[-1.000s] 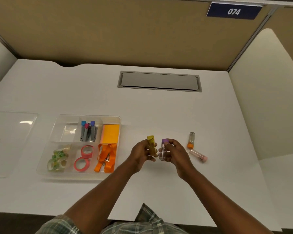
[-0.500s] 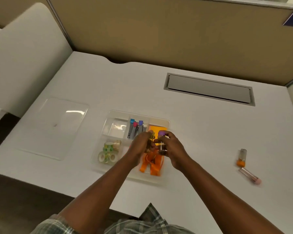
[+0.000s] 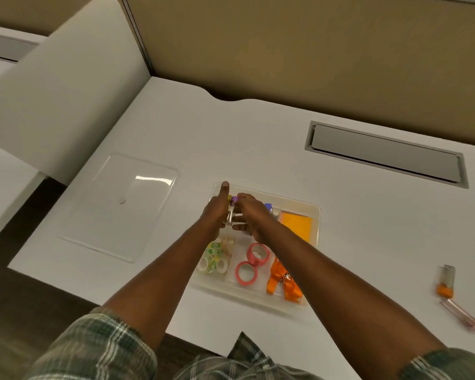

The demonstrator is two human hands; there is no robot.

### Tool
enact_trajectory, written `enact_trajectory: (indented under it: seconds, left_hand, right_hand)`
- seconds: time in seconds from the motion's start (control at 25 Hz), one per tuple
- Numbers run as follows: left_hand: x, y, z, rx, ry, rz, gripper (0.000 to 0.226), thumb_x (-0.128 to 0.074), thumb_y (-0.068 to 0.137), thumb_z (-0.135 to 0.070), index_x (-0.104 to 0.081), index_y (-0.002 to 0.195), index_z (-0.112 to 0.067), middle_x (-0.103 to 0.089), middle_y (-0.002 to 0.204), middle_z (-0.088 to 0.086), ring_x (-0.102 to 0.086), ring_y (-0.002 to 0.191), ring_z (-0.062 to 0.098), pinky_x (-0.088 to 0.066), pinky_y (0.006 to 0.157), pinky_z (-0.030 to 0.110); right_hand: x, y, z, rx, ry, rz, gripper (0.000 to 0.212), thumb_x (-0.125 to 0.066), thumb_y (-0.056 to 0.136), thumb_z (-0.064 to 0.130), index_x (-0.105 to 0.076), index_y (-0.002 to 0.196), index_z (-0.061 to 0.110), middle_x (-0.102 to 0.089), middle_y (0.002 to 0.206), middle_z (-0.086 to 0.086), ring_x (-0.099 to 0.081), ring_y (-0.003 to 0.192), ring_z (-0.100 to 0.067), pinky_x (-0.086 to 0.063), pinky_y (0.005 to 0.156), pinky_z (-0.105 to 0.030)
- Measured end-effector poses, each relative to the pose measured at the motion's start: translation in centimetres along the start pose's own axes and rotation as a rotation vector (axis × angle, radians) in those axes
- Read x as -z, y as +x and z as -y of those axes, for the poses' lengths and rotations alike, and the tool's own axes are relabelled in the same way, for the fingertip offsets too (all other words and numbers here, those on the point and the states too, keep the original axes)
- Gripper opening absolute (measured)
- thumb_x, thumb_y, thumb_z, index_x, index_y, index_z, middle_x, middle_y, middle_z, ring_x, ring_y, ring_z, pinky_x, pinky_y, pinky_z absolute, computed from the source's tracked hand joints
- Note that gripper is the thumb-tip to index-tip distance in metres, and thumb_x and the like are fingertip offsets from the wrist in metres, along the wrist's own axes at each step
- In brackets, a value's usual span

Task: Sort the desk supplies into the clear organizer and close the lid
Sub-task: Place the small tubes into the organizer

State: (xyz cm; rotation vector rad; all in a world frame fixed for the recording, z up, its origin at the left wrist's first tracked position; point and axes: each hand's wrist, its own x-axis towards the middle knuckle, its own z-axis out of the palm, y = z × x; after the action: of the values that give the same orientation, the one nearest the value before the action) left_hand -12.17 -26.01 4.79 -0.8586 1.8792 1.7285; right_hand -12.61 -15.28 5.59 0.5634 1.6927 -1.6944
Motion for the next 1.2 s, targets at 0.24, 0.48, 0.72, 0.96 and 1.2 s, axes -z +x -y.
enact_trajectory:
  seconds: [0.24, 0.48, 0.72, 0.96, 1.2]
  left_hand:
    - [-0.7, 1.1, -0.7, 0.073, -0.009, 0.031, 0.081, -0.026, 0.090, -0.076, -0.055, 0.134, -0.014, -0.058, 0.137, 0.014, -0.054, 0.126, 0.030, -0.043, 0.105, 0.040]
    - [-1.5, -0.1, -1.0, 0.015, 0.059, -0.048, 0.083, -0.024, 0.091, -0.076, -0.048, 0.141, -0.014, -0.053, 0.142, 0.014, -0.048, 0.131, 0.030, -0.037, 0.112, 0.047]
    - [-6.4, -3.2, -0.9, -0.262, 0.353, -0.262, 0.059, -0.038, 0.096, -0.060, -0.062, 0.119, -0.012, -0.063, 0.122, 0.010, -0.058, 0.111, 0.026, -0.047, 0.098, 0.047]
    - [-17.4, -7.0, 0.6, -0.520, 0.477, -0.093, 0.029, -0.046, 0.100, -0.032, -0.062, 0.113, -0.012, -0.064, 0.116, 0.007, -0.059, 0.106, 0.019, -0.042, 0.083, 0.027]
    - [-29.4, -9.9, 3.4, -0.614, 0.618, 0.168, 0.020, -0.053, 0.095, -0.031, -0.063, 0.107, -0.018, -0.063, 0.110, 0.002, -0.058, 0.097, 0.013, -0.045, 0.080, 0.027]
  right_hand:
    - [-1.1, 1.1, 1.6, -0.082, -0.043, -0.025, 0.033, -0.044, 0.099, 0.038, -0.064, 0.100, 0.012, -0.067, 0.091, -0.008, -0.064, 0.081, -0.022, -0.053, 0.070, -0.032]
    - [0.2, 0.1, 2.3, -0.070, -0.063, -0.022, 0.041, -0.043, 0.099, 0.040, -0.056, 0.129, 0.014, -0.060, 0.113, -0.012, -0.052, 0.098, -0.026, -0.049, 0.088, -0.040]
    - [6.5, -4.3, 0.9, 0.116, -0.061, -0.041, 0.037, -0.048, 0.099, 0.039, -0.061, 0.118, 0.011, -0.069, 0.112, -0.014, -0.063, 0.087, -0.024, -0.050, 0.074, -0.037]
    - [17.6, -9.8, -2.8, 0.177, -0.013, -0.104, 0.032, -0.049, 0.098, 0.035, -0.068, 0.111, 0.013, -0.074, 0.102, -0.010, -0.069, 0.084, -0.021, -0.053, 0.070, -0.030]
    - [29.7, -15.1, -9.0, 0.243, -0.128, -0.384, 0.023, -0.049, 0.097, 0.033, -0.068, 0.104, 0.023, -0.075, 0.095, 0.005, -0.072, 0.089, -0.017, -0.056, 0.085, -0.039]
